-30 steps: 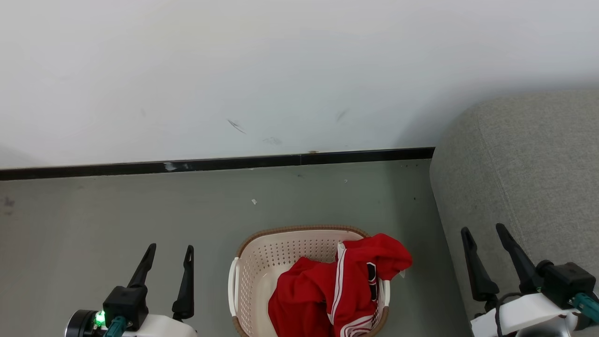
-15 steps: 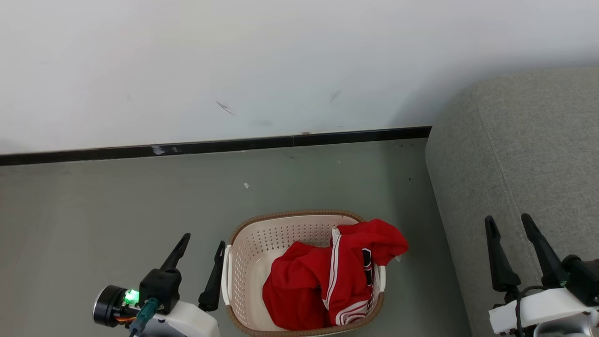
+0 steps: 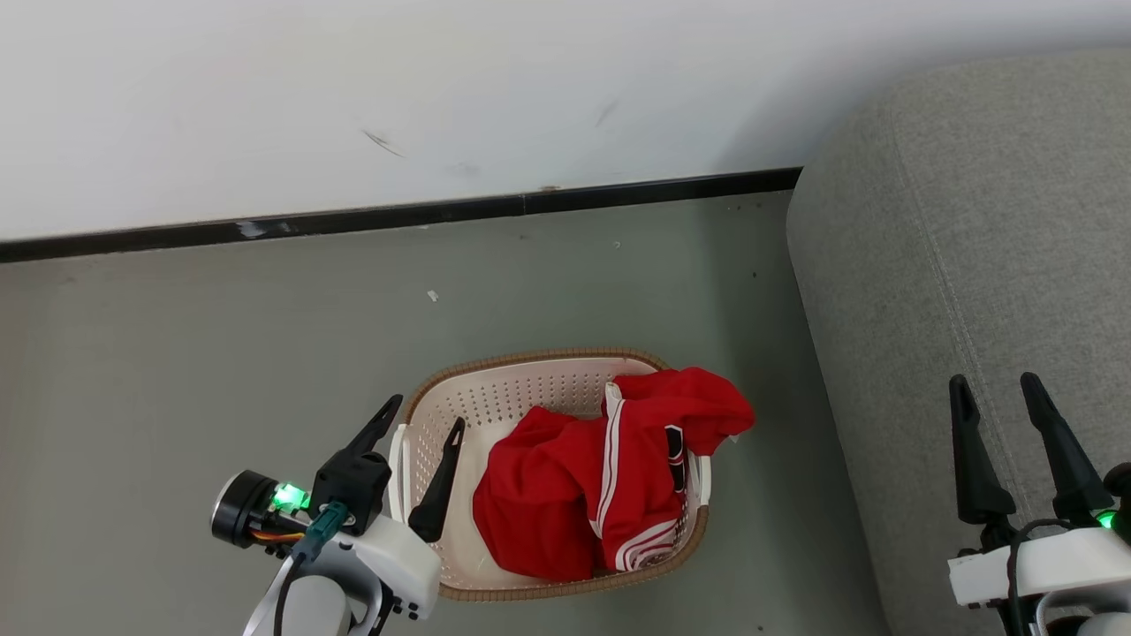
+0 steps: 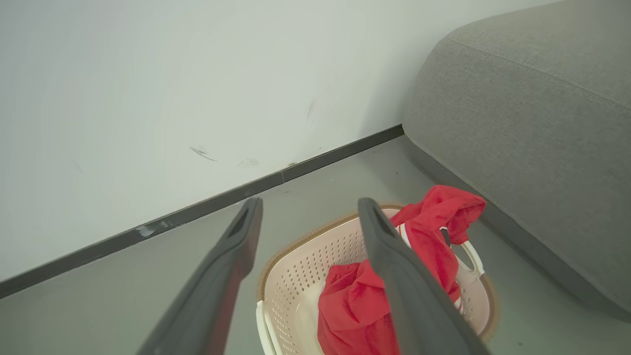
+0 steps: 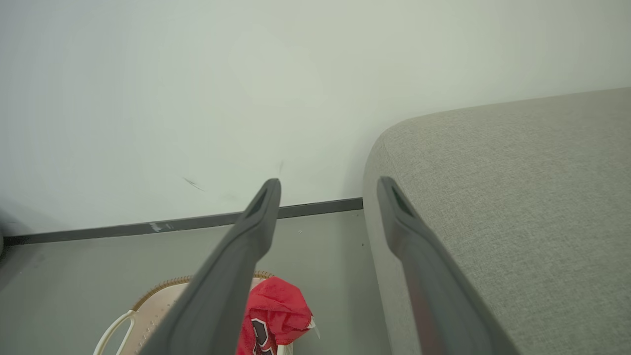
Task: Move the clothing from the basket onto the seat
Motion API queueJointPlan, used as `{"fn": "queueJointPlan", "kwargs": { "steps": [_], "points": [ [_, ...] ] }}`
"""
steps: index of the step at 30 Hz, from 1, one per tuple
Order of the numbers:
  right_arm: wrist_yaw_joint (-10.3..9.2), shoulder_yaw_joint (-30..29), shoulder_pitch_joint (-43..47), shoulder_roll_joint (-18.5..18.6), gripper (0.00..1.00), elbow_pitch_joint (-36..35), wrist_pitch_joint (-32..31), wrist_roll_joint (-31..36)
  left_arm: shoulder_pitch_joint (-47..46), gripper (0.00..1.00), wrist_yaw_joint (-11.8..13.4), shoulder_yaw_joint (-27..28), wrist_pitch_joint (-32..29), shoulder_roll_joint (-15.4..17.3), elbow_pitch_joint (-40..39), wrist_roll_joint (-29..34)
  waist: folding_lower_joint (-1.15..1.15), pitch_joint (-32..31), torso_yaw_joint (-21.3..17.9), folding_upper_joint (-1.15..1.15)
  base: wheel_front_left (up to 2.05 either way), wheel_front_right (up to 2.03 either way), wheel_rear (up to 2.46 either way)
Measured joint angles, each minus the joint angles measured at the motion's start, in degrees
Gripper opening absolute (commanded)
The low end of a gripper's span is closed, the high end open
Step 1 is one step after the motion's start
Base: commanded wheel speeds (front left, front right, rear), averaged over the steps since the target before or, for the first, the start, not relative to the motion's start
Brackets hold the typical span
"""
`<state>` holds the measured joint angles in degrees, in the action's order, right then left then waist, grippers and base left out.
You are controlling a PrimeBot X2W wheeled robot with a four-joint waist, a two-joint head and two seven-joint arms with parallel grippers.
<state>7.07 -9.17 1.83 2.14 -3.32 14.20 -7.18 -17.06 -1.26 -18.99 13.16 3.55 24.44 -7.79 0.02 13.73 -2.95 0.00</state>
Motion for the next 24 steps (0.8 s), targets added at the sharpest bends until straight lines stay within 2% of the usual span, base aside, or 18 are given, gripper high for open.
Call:
{"fn": "queueJointPlan", "kwargs": {
  "steps": [8,24],
  "points": [
    [0.0,-0.6,-2.6,0.0,1.0,-1.5,0.0,-1.4,-4.1,1.0,-1.5,-2.6,-0.6,-0.4,2.8,1.4,0.0,4.4,-1.9,0.0,0.0,0.0,0.0],
    [0.0,0.5,-9.6,0.0,1.0,-2.2,0.0,-4.6,-11.7,1.0,-2.5,-6.3,-1.2,-0.5,7.8,5.0,0.0,13.3,-6.9,0.0,0.0,0.0,0.0]
  ]
}}
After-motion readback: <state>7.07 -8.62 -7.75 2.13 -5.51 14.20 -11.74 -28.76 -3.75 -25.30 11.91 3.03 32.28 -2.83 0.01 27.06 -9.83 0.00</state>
